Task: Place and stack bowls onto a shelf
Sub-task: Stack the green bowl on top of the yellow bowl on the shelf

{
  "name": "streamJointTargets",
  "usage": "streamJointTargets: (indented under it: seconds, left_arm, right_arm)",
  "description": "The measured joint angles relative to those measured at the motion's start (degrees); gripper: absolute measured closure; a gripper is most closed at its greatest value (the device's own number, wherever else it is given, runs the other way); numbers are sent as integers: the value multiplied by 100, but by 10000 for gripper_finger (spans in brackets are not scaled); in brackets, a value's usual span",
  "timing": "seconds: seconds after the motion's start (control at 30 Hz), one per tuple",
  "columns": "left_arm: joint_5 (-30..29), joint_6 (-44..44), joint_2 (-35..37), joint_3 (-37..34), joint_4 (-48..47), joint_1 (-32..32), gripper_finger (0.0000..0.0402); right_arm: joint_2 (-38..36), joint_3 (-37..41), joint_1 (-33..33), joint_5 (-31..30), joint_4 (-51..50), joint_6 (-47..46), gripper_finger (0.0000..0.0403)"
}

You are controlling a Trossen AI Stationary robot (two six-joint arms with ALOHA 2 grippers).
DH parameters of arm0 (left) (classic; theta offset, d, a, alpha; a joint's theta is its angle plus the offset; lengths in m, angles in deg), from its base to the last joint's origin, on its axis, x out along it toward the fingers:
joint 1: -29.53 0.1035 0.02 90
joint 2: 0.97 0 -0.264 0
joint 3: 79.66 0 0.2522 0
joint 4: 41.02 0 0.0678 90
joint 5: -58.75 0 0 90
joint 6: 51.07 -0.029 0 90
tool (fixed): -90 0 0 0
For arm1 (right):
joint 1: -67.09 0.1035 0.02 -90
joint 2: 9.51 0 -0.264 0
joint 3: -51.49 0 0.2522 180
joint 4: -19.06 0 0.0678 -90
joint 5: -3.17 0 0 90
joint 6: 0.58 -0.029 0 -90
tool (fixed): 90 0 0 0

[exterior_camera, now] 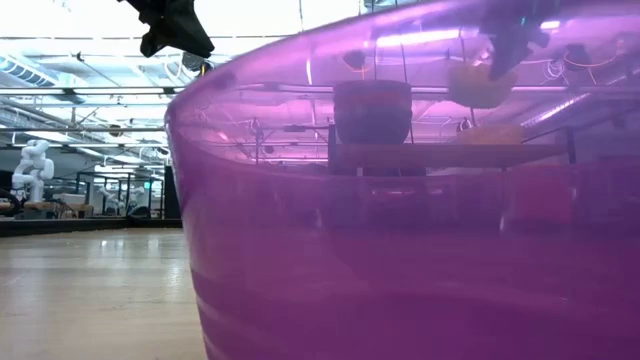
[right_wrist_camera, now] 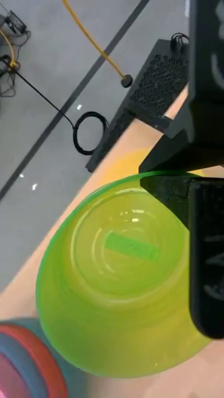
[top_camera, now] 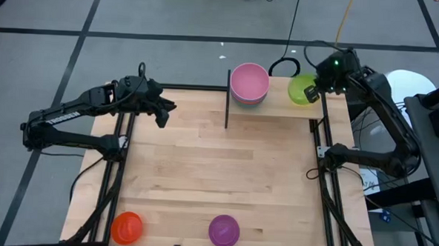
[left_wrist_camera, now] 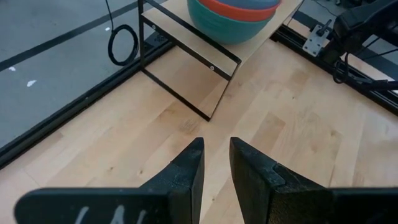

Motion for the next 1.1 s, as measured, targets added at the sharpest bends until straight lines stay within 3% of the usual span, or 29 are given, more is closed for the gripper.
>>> streamJointTargets:
  seconds: [0.5, 0.7, 0.87, 1.1]
  left_arm:
    - [0, -69, 0, 0, 2, 13, 321]
    - [0, -71, 0, 0, 4, 120, 321]
    - [0, -47, 0, 0, 7, 177, 321]
    - [1, -48, -1, 0, 7, 181, 321]
  right_arm:
    - [-1202, -2, 13, -321, -218, -435, 403]
    - [-1063, -2, 13, -319, -593, -679, 403]
    - [-753, -2, 13, -300, -340, -810, 403]
    - [-315, 0, 13, -422, -256, -1650, 403]
